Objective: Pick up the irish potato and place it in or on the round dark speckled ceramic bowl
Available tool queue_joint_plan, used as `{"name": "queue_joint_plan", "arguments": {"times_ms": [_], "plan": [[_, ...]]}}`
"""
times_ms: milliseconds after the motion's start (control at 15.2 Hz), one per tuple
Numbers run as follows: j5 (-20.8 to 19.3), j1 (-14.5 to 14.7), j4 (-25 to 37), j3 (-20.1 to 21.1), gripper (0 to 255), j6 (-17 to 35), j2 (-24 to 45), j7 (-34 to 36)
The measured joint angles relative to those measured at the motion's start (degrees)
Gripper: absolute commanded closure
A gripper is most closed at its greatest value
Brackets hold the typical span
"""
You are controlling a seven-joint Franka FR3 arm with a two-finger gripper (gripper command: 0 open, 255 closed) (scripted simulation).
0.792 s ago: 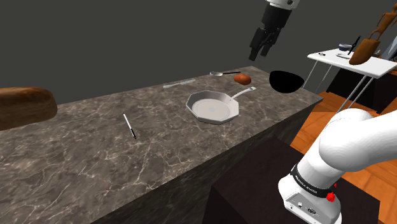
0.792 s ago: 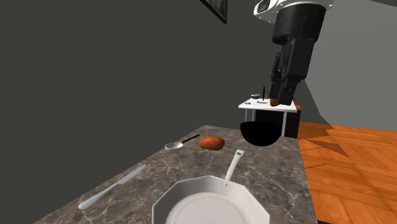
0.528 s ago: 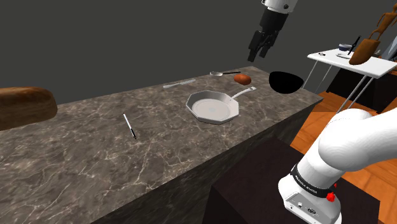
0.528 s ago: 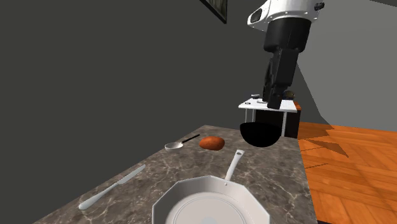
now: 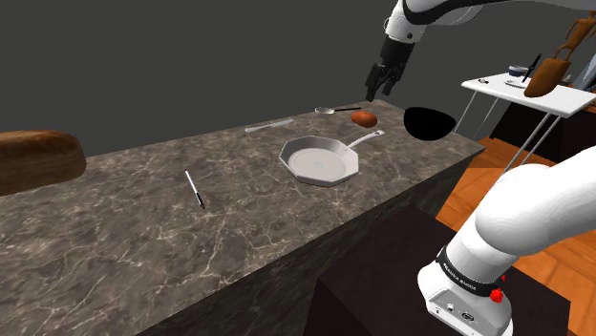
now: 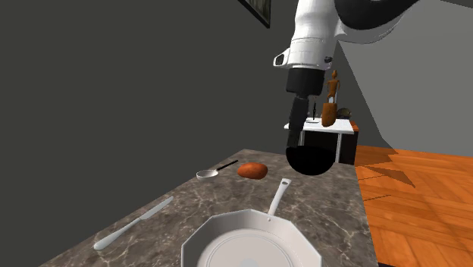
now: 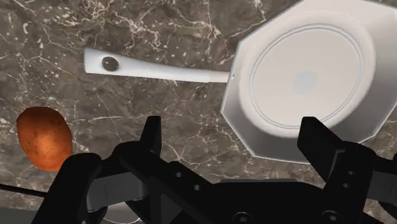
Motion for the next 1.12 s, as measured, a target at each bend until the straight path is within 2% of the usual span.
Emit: {"name": "queue_joint_plan", "arguments": {"times_ms": [198,594,1122], "plan": [[-0.55,-0.86,0.37,-2.22,0,3.71,3.96,-1.72],[0.19,-2.23,5.44,-7.18,0,9.94,15.13,-6.43],[5.27,-4.31,15.04,-11.88,0,15.8,30.98,-13.1]]}}
